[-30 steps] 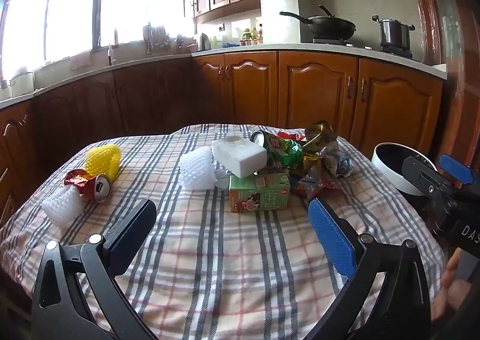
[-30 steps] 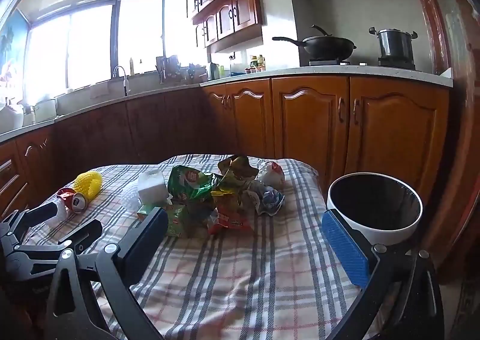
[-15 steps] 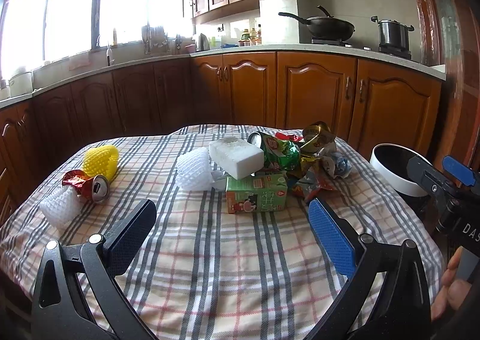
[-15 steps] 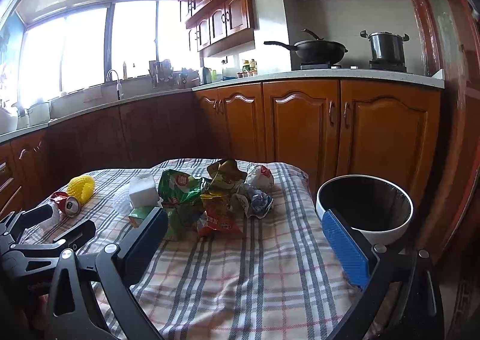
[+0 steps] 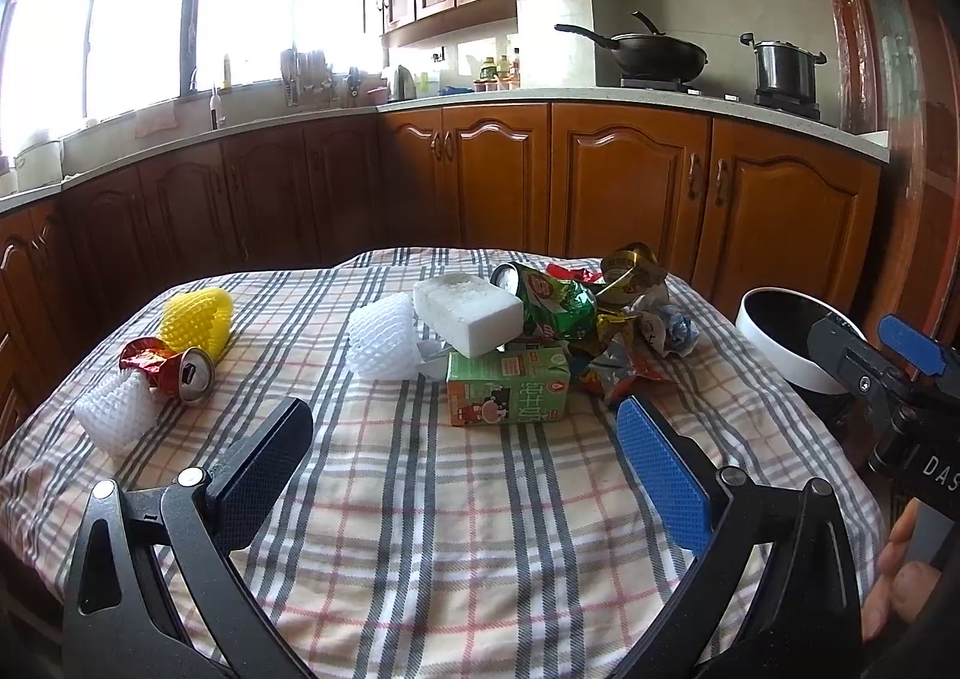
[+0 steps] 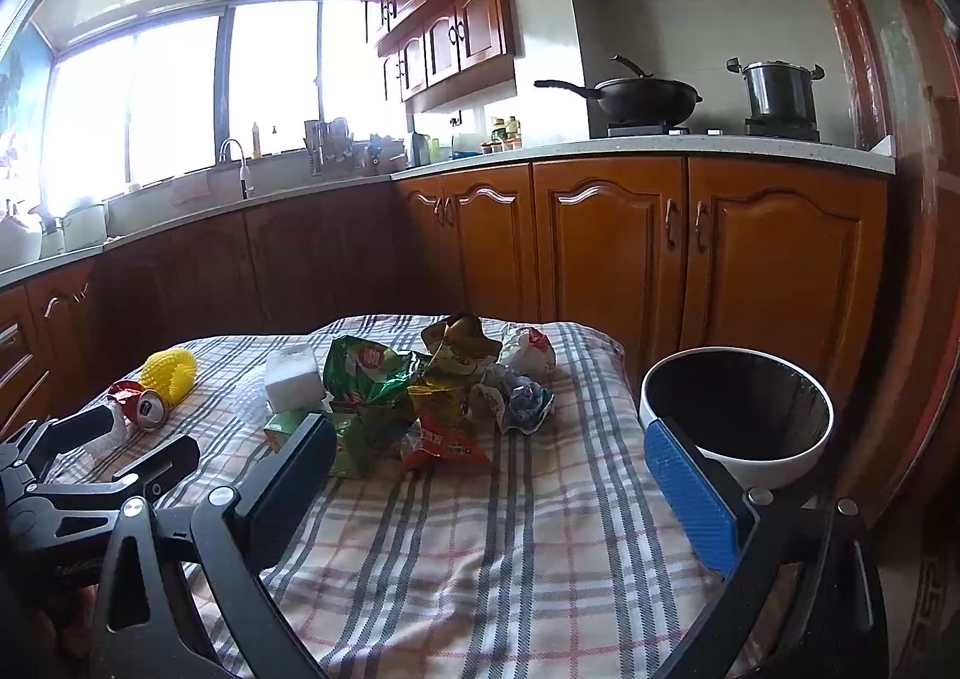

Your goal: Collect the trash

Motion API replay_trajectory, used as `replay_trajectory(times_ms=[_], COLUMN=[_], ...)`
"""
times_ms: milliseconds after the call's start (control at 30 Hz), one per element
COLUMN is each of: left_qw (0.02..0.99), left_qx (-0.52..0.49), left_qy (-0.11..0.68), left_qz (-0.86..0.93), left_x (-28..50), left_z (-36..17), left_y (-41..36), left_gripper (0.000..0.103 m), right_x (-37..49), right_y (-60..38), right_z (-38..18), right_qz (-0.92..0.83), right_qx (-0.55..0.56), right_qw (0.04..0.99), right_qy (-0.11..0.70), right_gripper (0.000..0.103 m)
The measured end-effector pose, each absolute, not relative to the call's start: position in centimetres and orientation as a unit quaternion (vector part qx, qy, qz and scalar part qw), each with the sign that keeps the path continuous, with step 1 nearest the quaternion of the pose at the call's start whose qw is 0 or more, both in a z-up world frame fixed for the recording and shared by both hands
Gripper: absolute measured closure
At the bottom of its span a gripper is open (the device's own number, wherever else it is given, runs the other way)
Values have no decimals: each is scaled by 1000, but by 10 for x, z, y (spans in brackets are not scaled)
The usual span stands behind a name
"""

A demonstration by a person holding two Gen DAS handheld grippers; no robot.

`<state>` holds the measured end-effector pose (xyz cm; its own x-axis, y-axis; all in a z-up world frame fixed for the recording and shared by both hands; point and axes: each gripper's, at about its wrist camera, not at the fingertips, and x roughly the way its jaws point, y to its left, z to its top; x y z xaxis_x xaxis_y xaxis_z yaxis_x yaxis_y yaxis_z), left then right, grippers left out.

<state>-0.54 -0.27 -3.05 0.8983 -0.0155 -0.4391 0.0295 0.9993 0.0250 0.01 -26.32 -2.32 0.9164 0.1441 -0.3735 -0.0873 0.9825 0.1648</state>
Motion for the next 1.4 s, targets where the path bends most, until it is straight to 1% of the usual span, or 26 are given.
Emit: replay_trajectory(times_ms=[867,1233,1300,1400], left_qw=[974,968,965,960], left_qx=[13,5,-1,-8], left_qy=[227,252,261,277], left_qz=[-15,-20,-23,-27], left_x=[-6,8,14,26], left_z=[-31,-39,-42,-46], left_y=[-5,4,7,11], left_gripper=[0,0,1,7], right_x=[2,16,21,30], right_y=[-259,-260,-259,-258], right_z=[-25,-31,-34,-39], right_qz=[74,92,98,110], right_qx=[74,82,85,89], right_qw=[974,967,964,958], right_qy=[202,225,232,248], right_gripper=[0,0,0,1])
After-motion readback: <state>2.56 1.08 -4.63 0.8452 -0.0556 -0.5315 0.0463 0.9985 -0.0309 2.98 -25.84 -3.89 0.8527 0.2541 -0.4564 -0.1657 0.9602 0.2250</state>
